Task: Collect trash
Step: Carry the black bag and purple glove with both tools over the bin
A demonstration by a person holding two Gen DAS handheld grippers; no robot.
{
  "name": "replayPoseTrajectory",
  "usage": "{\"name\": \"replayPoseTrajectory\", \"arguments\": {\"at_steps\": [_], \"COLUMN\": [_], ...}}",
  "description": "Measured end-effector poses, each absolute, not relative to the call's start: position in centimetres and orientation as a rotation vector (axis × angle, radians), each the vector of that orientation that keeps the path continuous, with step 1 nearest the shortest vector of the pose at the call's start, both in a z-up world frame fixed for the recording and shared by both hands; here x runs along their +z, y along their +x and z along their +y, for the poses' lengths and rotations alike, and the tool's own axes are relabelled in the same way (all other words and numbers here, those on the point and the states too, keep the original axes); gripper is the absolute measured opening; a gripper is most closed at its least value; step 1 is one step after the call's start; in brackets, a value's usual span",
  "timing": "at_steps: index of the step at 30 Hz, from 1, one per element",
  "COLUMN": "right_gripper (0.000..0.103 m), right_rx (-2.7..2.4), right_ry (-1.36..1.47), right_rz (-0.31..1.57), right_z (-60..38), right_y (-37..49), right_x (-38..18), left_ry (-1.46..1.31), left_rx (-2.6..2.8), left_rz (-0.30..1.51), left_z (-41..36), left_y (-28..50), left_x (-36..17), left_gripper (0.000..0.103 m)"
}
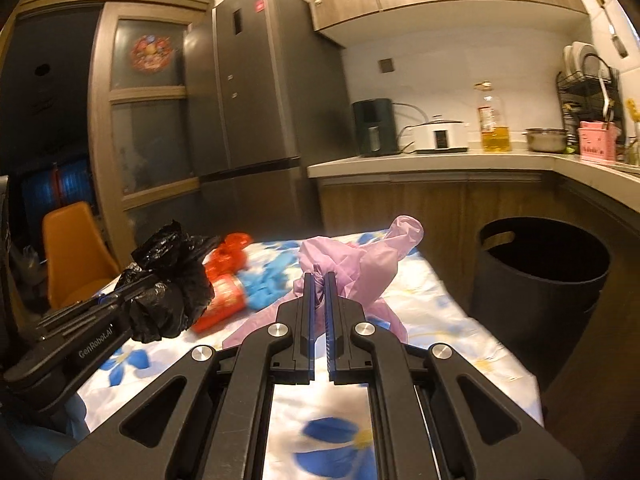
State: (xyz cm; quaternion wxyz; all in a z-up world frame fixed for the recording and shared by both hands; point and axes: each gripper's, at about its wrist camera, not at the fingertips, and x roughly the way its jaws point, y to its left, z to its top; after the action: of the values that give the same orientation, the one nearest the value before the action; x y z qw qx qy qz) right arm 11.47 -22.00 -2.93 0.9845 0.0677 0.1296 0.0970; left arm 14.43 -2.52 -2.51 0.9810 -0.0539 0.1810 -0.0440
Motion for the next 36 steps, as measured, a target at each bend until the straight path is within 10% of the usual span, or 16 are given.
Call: {"name": "replayPoseTrajectory", "arguments": {"at_steps": [36], "right_gripper": [0.005], "right_rx": [-0.206], "right_ry": [0.176], "right_rz": [0.147], "right_z": [-39.5], "right_y": [15.9], "right_x": [-0.8], "left_ry": [-0.029], "left_rx": [-0.501], "left_rz": [0.291], "left_z": [-24.7], "left_y": [24.3], "left_x": [0.7], "left_gripper": [0.008]}}
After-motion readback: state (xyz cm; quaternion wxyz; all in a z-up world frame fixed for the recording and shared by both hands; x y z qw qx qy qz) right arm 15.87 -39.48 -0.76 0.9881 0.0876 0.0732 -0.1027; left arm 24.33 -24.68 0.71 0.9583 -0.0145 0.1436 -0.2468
